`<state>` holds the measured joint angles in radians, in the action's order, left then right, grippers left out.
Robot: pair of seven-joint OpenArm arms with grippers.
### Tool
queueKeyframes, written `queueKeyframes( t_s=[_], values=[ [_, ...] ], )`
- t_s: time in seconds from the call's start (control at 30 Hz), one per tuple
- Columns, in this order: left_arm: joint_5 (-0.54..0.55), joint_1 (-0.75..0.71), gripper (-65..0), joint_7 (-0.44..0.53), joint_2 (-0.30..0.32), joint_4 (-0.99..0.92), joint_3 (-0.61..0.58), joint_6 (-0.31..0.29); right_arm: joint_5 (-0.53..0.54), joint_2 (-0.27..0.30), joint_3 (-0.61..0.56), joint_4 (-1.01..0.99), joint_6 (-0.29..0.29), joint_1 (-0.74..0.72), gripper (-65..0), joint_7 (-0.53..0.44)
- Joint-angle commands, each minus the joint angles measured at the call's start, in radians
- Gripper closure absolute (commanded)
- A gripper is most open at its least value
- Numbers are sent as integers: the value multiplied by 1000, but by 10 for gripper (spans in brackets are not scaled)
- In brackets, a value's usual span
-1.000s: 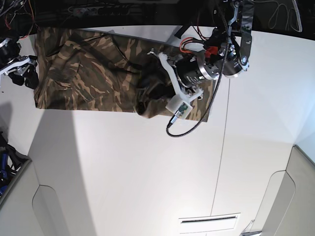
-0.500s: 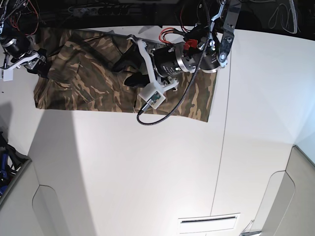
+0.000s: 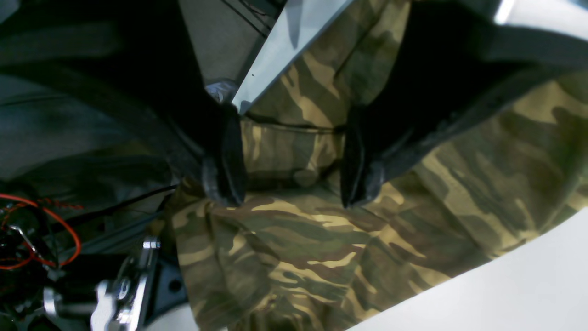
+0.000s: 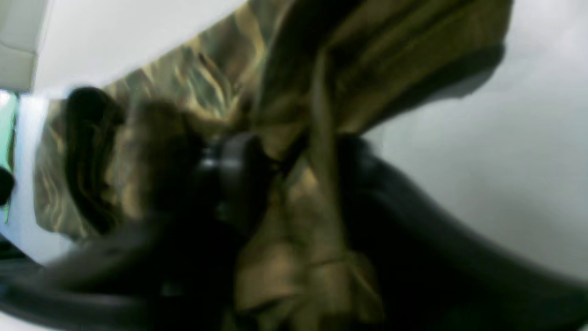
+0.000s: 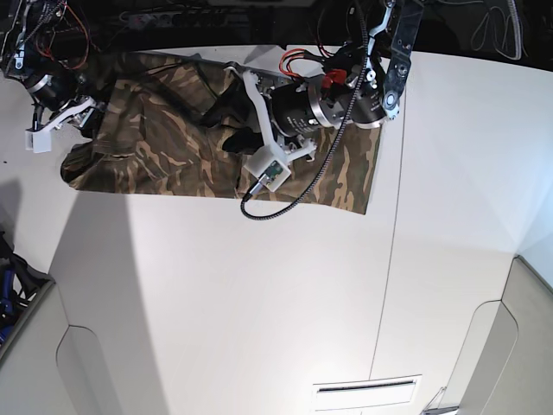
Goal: Fold the T-shirt properly
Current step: 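Lower the folded end onto the strip and open the left gripper, then grasp the other strip end with the right gripper and fold it over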
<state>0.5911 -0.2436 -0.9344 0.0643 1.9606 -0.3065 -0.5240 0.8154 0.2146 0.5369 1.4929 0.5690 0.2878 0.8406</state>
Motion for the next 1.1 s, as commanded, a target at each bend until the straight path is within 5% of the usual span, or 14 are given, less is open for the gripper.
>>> queueKeyframes(
  t_s=[0.0,0.07,0.3,0.43,0.7,0.9,1.07],
  values=[
    [21,9,-359,25,-6,16,-2,-3,0,9,2,9,4,0,-123,5],
    [21,15,-359,33,-6,17,3,-4,0,10,2,10,4,0,0,5],
    [24,27,-358,18,-5,28,97,-9,-22,32,63,14,4,-51,0,24],
    [48,22,-300,-6,0,90,200,-38,-2,80,147,14,4,-111,0,116],
    [11,-45,-298,-28,9,67,387,-36,87,170,218,28,5,-183,0,219],
    [39,-104,-298,-23,8,-66,397,-37,101,129,205,135,5,-230,0,249],
    [79,-110,-298,-7,7,-208,397,-37,89,16,163,341,5,-225,0,267]
  ],
)
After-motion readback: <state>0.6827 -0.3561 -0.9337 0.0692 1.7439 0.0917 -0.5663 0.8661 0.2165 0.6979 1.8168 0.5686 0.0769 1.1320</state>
